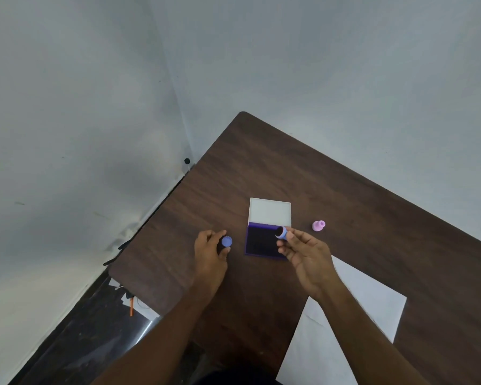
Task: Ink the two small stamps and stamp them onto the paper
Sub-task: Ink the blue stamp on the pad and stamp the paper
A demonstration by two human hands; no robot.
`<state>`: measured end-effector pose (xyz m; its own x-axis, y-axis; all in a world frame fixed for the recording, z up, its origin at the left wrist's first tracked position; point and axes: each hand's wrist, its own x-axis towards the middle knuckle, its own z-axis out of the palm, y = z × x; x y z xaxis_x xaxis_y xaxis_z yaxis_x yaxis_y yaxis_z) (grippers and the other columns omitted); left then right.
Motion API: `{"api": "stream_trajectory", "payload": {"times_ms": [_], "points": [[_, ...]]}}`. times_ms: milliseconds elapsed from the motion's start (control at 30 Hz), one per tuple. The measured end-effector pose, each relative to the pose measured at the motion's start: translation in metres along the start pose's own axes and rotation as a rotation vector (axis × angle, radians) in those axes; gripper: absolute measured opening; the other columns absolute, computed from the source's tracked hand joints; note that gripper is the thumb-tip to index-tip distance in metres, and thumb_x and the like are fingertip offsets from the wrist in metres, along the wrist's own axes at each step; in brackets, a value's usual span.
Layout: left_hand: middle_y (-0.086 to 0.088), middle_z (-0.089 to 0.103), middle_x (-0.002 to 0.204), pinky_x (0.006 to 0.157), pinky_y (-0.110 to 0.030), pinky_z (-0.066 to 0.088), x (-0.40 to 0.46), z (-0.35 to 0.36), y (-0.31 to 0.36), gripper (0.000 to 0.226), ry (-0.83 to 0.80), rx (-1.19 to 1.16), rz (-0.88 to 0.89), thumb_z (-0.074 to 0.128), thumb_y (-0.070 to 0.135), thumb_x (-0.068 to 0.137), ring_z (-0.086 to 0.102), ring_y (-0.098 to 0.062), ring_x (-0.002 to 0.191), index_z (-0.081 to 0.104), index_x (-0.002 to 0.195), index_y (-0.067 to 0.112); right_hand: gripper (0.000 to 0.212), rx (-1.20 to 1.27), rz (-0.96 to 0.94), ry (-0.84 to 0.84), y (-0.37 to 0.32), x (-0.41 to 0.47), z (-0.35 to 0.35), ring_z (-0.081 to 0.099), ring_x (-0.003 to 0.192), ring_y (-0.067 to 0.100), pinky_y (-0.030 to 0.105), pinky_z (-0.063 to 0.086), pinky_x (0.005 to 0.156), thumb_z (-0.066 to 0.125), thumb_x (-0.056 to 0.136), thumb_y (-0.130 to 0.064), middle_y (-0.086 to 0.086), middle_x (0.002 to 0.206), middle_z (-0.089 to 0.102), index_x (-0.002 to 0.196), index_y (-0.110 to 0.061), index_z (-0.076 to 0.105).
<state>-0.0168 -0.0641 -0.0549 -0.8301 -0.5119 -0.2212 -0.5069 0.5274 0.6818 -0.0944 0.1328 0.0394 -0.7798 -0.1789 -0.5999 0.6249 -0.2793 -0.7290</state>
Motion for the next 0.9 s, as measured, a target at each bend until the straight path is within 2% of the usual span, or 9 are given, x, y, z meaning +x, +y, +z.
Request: {"api": "stream_trajectory", "payload": {"times_ms": [100,167,267,367,467,600,733,900], "points": [[-0.001,0.047,0.126,0.095,-0.024,0.042,-0.003,-0.011,0.011,0.044,-0.01,-0.042,0.013,0.075,0.019,0.082,0.048,-0.012,0.111,0.062,0.125,0.017,0.022,0.069,0.044,-0.036,-0.002,-0.002,-0.004,0.068,0.084,0.024,0.03,0.058,0.072,0.062,0.087,-0.007,0.018,0.1,0.072,0.107,-0.001,0.069],[0.001,0.055,0.119,0.091,-0.024,0.048,-0.006,-0.022,0.029,0.037,0.021,-0.127,0.067,0.076,0.019,0.081,0.056,-0.011,0.104,0.068,0.117,0.019,0.028,0.135,0.094,-0.087,-0.005,-0.006,-0.007,0.067,0.089,0.023,0.031,0.057,0.077,0.064,0.085,-0.009,0.018,0.104,0.07,0.112,0.0,0.067],[0.011,0.068,0.101,0.077,-0.012,0.052,-0.013,-0.038,0.066,0.03,-0.04,-0.327,0.14,0.078,0.019,0.078,0.065,-0.001,0.089,0.072,0.107,0.026,0.037,0.261,0.13,-0.183,-0.006,-0.012,-0.01,0.065,0.091,0.022,0.033,0.056,0.087,0.063,0.085,-0.009,0.018,0.107,0.065,0.119,0.004,0.06],[0.013,0.069,0.099,0.075,-0.006,0.049,-0.022,-0.047,0.098,0.041,-0.117,-0.407,0.26,0.081,0.016,0.074,0.066,0.001,0.087,0.069,0.11,0.03,0.039,0.317,0.133,-0.245,-0.004,-0.016,-0.011,0.063,0.092,0.022,0.034,0.051,0.093,0.062,0.088,-0.009,0.018,0.107,0.064,0.124,0.005,0.056],[0.015,0.065,0.105,0.077,-0.008,0.051,-0.03,-0.048,0.119,0.05,-0.204,-0.407,0.359,0.081,0.024,0.069,0.065,-0.002,0.091,0.065,0.117,0.027,0.043,0.358,0.126,-0.291,-0.003,-0.018,-0.014,0.063,0.097,0.025,0.034,0.055,0.088,0.064,0.088,-0.01,0.02,0.114,0.063,0.126,0.005,0.054],[0.022,0.061,0.108,0.083,-0.003,0.044,-0.037,-0.047,0.139,0.05,-0.211,-0.387,0.439,0.077,0.033,0.069,0.06,0.007,0.1,0.066,0.116,0.024,0.047,0.408,0.131,-0.345,-0.005,-0.018,-0.015,0.063,0.104,0.027,0.028,0.057,0.078,0.071,0.084,-0.013,0.021,0.121,0.063,0.125,0.004,0.056],[0.022,0.063,0.104,0.08,-0.002,0.044,-0.039,-0.043,0.148,0.043,-0.199,-0.416,0.417,0.08,0.03,0.069,0.06,0.008,0.098,0.065,0.109,0.032,0.048,0.424,0.103,-0.379,-0.006,-0.013,-0.019,0.061,0.11,0.029,0.028,0.056,0.083,0.068,0.086,-0.013,0.022,0.124,0.06,0.127,0.006,0.052],[0.015,0.066,0.103,0.081,-0.006,0.046,-0.039,-0.041,0.152,0.043,-0.174,-0.423,0.431,0.084,0.02,0.069,0.063,0.0,0.098,0.067,0.107,0.031,0.048,0.422,0.085,-0.401,-0.009,-0.013,-0.022,0.059,0.111,0.031,0.031,0.053,0.09,0.067,0.086,-0.013,0.023,0.124,0.06,0.127,0.007,0.052]]}}
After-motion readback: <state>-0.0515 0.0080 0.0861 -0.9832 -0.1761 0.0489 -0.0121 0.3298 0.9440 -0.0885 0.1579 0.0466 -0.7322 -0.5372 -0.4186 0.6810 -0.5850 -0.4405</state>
